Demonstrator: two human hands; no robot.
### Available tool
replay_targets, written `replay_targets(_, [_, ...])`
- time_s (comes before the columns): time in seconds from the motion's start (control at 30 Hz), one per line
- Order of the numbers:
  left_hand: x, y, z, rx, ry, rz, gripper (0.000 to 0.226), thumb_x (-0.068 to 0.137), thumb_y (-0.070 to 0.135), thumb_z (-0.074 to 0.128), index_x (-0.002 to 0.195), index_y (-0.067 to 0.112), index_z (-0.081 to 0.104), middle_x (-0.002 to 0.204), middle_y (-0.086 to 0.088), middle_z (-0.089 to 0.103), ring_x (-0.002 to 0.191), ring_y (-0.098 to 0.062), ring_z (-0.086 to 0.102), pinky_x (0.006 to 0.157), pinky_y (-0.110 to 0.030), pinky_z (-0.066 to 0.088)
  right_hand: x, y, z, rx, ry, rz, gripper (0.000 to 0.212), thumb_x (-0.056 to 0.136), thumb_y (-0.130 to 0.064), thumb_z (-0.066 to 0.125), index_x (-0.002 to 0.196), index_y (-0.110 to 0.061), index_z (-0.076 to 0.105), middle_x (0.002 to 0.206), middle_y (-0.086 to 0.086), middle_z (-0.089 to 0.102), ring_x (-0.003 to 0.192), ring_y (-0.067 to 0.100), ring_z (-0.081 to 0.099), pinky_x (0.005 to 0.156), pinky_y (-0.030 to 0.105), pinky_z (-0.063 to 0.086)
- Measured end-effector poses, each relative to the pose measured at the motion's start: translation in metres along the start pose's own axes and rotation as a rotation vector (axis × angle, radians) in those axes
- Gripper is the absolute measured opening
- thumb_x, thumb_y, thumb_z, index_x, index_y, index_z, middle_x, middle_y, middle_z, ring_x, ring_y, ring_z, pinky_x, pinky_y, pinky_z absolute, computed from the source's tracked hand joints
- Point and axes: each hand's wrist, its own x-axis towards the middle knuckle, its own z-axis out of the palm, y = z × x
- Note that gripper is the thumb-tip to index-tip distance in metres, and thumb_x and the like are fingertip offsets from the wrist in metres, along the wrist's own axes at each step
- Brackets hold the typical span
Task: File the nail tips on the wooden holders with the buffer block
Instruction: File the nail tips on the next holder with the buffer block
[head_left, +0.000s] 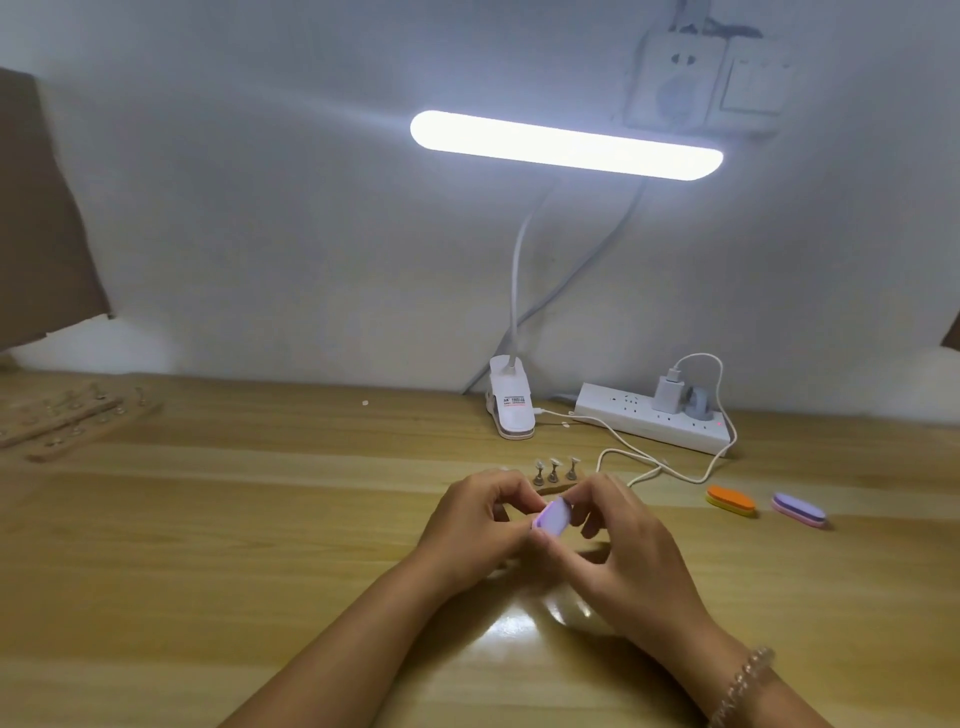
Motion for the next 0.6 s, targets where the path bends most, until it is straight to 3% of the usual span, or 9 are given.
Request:
replay_targets(0.17, [0.001,-0.003,0.002,0.083,0.005,0.053,0.021,0.079,0.028,0.078,0.067,0.038,0.065,0.075,0.02,0.063,0.05,-0.004,0.045,0.054,-0.029,0.042,0.008,0.009,-0.003,0.021,0.032,0.141,0.035,0.078,-0.048,0.073,0.08,-0.02,0.053,0.082,-0.008,0.054,0.077,0.013,0.053,0.066,0.03,0.049])
replay_targets(0.33, [0.001,-0.002,0.0,0.026,0.009,0.03,0.022,0.069,0.016,0.071,0.066,0.038,0.066,0.07,0.026,0.061,0.047,0.0,0.043,0.05,-0.018,0.037,0.0,0.001,0.002,-0.058,-0.011,-0.028,0.038,0.078,-0.059,0.064,0.08,-0.025,0.047,0.08,-0.013,0.048,0.074,0.01,0.051,0.059,0.031,0.046])
replay_targets(0.5, [0.001,-0.001,0.001,-0.008,0.002,0.05,0.02,0.083,0.017,0.078,0.074,0.034,0.072,0.073,0.022,0.064,0.048,0.0,0.047,0.05,-0.016,0.038,0.01,0.017,-0.005,0.096,0.137,0.267,0.028,0.079,-0.038,0.076,0.086,-0.019,0.057,0.082,-0.003,0.058,0.075,0.016,0.056,0.068,0.031,0.049])
replay_targets(0.6, [0.001,-0.002,0.001,0.009,-0.022,0.046,0.014,0.086,0.025,0.076,0.079,0.036,0.073,0.074,0.02,0.066,0.05,0.0,0.045,0.055,-0.021,0.039,0.007,0.013,-0.006,0.14,0.124,0.244,0.024,0.081,-0.041,0.073,0.091,-0.025,0.058,0.081,-0.006,0.06,0.072,0.012,0.058,0.067,0.034,0.051])
